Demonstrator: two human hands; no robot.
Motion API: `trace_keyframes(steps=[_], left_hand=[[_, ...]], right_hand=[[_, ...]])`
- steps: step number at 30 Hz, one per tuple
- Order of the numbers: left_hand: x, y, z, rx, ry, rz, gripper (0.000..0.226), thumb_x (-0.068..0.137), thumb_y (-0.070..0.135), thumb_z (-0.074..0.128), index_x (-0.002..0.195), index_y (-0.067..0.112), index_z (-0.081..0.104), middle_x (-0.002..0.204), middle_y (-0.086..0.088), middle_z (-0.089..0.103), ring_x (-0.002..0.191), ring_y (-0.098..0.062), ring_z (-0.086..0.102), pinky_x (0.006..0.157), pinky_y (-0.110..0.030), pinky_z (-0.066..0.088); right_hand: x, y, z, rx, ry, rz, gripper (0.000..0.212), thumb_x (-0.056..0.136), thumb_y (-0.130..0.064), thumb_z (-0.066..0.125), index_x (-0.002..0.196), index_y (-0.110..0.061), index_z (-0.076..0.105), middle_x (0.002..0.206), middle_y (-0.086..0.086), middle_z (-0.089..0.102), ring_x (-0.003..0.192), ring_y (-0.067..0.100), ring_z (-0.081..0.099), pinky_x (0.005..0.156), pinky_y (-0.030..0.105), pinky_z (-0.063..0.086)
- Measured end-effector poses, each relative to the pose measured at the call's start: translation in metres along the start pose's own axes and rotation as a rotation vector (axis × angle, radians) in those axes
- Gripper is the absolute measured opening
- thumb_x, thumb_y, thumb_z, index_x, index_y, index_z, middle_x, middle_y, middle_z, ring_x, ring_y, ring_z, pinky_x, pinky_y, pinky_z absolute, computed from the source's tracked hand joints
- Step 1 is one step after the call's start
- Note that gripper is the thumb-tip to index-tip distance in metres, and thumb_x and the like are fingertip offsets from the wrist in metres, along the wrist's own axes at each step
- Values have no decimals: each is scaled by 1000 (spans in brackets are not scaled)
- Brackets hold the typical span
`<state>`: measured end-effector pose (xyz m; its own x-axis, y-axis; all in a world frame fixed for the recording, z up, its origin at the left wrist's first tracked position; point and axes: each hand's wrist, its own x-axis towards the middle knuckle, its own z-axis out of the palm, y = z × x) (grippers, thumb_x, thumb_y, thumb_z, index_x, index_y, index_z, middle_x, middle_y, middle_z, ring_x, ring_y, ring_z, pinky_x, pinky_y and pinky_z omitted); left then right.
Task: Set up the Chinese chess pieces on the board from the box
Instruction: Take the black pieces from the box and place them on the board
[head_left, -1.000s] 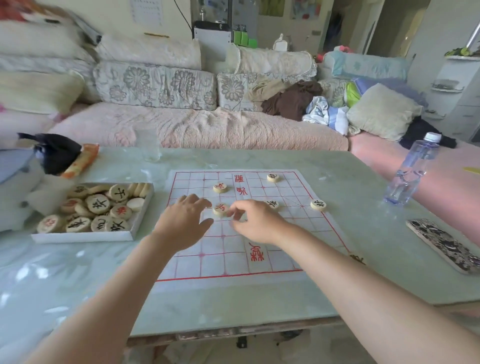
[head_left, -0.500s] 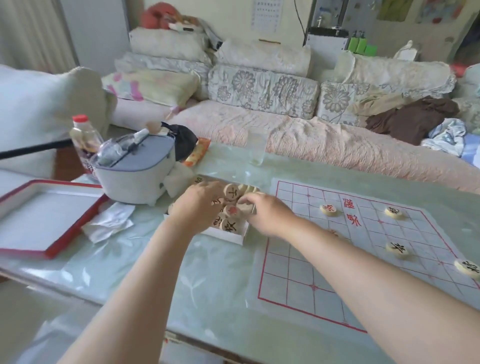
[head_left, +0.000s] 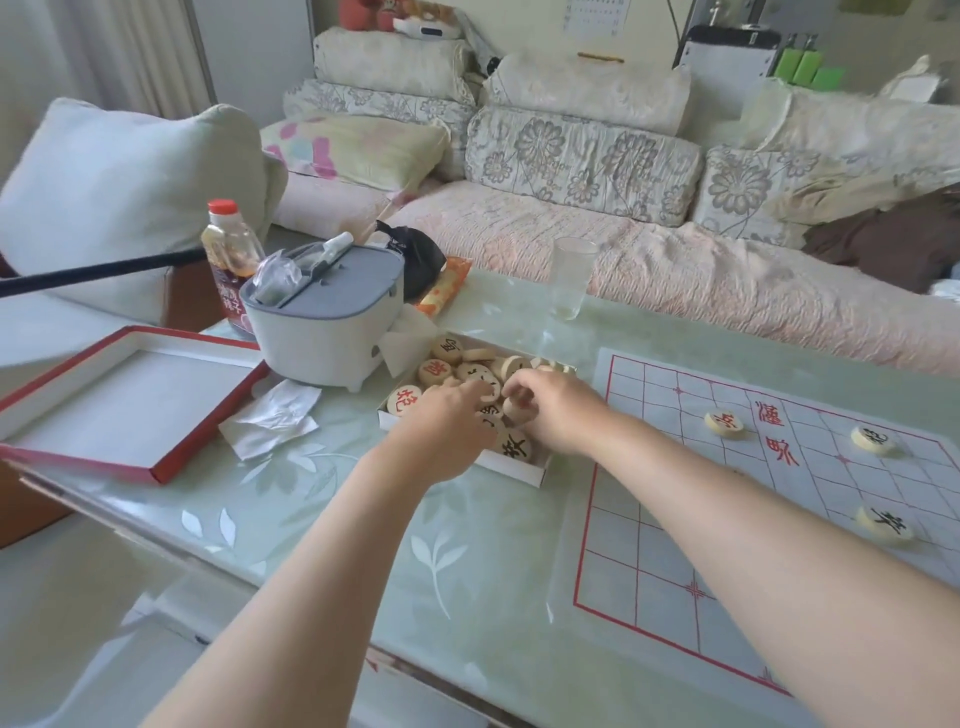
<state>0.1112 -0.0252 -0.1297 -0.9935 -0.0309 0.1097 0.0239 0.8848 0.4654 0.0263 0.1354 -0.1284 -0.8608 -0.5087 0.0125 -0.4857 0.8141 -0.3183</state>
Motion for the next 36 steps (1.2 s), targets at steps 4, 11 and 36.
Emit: trace_keyframes(steps=[4,11,36], left_hand=[[-1,6,-9,-169,44,-101,48,91,41,55,136,25,45,119,4,61,103,-18,55,71,-27,39],[-6,0,-32,-635,226,-249,29,72,38,73,95,25,62,87,3,70,80,-20,69,77,-43,58],[-10,-53,-52,-462,394,-338,22,91,16,55,109,27,60,95,5,61,74,-9,58,52,-24,42]], right_hand=[[-6,-11,-10,68,131,-58,38,78,-32,77,112,-36,62,108,-9,46,98,19,59,85,33,50],[-4,-56,-26,211,97,-177,51,70,-30,85,118,-31,67,105,-7,49,95,13,60,86,25,47],[15,-80,-4,55,115,-166,59,89,-32,68,143,-29,47,145,-4,48,129,20,50,101,35,44]])
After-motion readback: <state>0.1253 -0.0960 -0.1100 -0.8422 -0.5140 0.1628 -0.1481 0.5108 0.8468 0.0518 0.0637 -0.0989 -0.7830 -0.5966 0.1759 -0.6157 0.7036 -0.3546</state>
